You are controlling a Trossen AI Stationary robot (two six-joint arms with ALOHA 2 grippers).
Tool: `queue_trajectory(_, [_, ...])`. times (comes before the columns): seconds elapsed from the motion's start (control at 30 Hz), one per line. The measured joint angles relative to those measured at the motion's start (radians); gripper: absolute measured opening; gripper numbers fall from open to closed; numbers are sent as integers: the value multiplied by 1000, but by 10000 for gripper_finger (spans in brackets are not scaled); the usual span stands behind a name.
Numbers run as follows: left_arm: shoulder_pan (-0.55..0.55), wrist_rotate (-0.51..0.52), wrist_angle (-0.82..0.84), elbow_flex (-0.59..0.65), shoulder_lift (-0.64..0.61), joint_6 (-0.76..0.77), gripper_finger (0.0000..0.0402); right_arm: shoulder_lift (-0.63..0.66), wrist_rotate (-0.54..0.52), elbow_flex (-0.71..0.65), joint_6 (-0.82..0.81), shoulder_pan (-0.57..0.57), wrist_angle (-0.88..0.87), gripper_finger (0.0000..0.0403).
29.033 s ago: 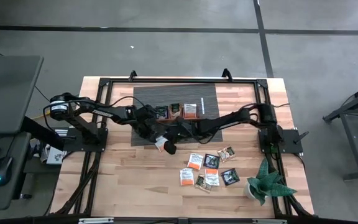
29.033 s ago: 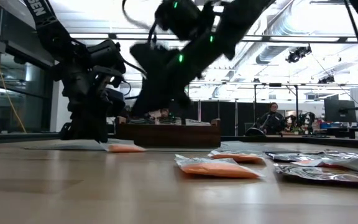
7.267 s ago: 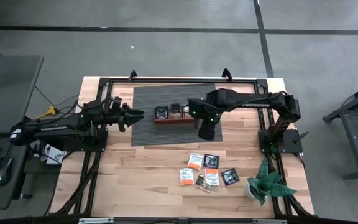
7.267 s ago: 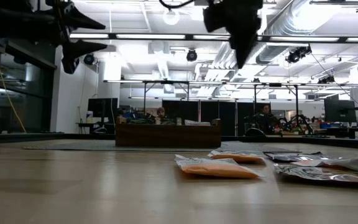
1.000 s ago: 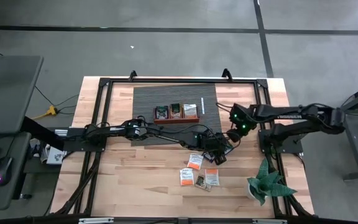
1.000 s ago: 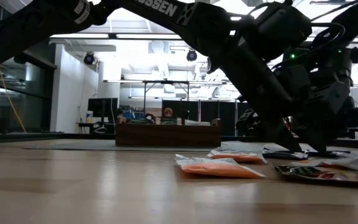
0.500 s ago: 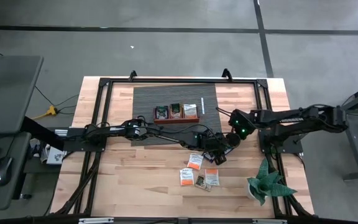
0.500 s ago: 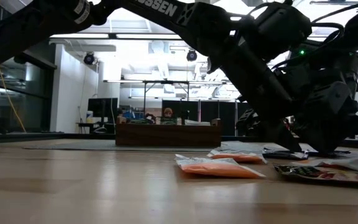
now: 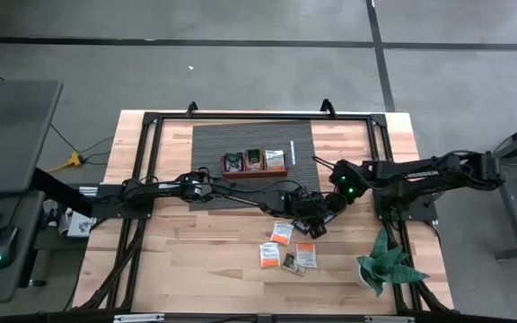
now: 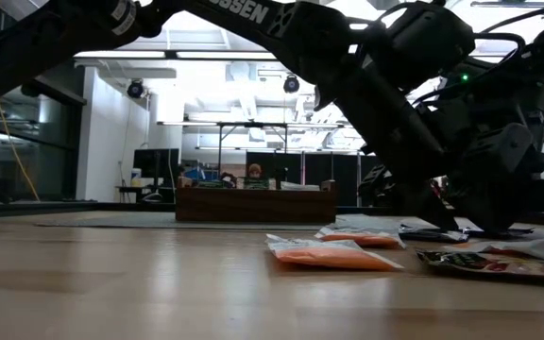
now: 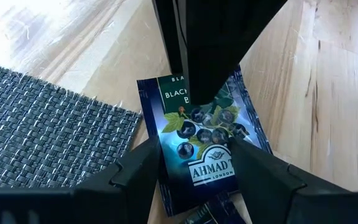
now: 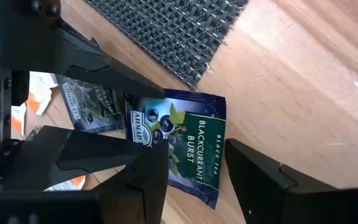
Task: Pick & Place Tea
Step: Put the violet tea bag into the left section of the wooden organizer
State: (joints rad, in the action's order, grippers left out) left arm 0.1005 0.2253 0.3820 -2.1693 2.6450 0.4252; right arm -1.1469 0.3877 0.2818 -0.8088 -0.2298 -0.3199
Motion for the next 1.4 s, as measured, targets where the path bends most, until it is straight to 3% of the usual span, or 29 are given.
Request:
queue_trajectory(0.4, [0, -2, -1, 0, 0, -1, 197, -2, -3, -3, 2, 1, 0, 134])
queue_trajectory(1.03, [0, 2, -21, 2, 0, -2, 197, -3, -22, -5, 44, 2, -13, 133])
queue_trajectory(1.4, [-1, -4, -23, 1, 1, -2, 197, -2, 27, -62, 26, 2, 121, 133])
